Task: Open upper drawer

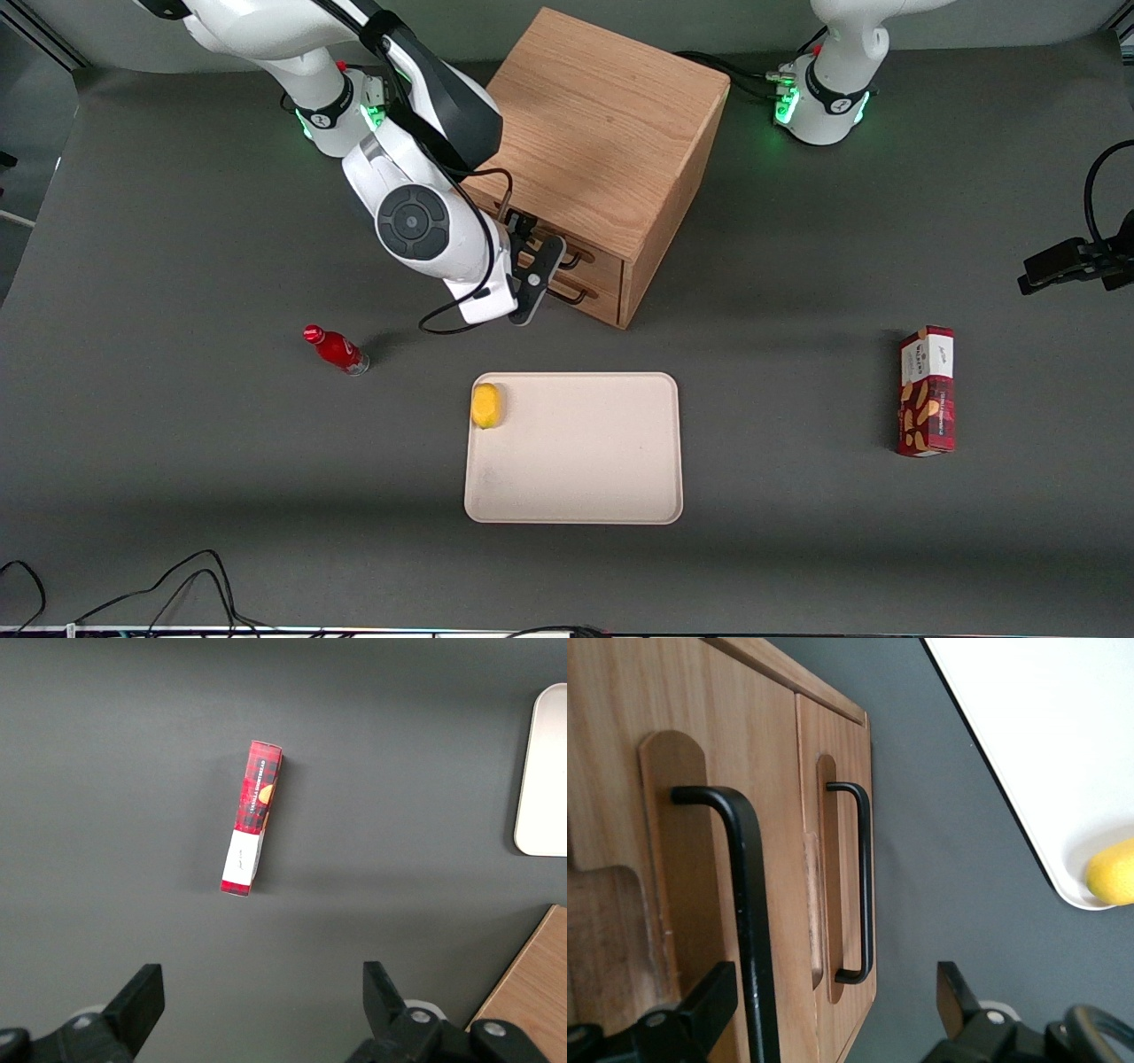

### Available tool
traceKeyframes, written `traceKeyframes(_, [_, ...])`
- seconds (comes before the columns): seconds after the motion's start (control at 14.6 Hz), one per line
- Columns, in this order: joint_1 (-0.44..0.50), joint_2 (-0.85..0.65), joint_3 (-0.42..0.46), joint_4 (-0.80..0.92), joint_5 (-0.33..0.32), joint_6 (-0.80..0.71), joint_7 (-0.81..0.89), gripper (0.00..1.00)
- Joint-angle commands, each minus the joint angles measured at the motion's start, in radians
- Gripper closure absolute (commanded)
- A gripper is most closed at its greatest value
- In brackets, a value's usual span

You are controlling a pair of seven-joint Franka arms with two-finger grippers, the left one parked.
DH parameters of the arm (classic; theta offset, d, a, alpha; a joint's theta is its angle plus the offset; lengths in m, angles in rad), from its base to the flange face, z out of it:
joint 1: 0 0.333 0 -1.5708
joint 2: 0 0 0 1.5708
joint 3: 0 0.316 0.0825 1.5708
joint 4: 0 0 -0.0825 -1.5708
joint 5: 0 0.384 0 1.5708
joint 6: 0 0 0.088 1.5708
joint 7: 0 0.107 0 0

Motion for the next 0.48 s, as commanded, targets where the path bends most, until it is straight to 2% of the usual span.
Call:
traceKeyframes(0.0, [-0.005, 0.016, 0.002, 0.0, 0.016, 0.031, -0.009, 0.0])
traceKeyframes(0.41, [0.001, 0.039, -0.002, 0.003, -0.005, 0.045, -0.006, 0.0])
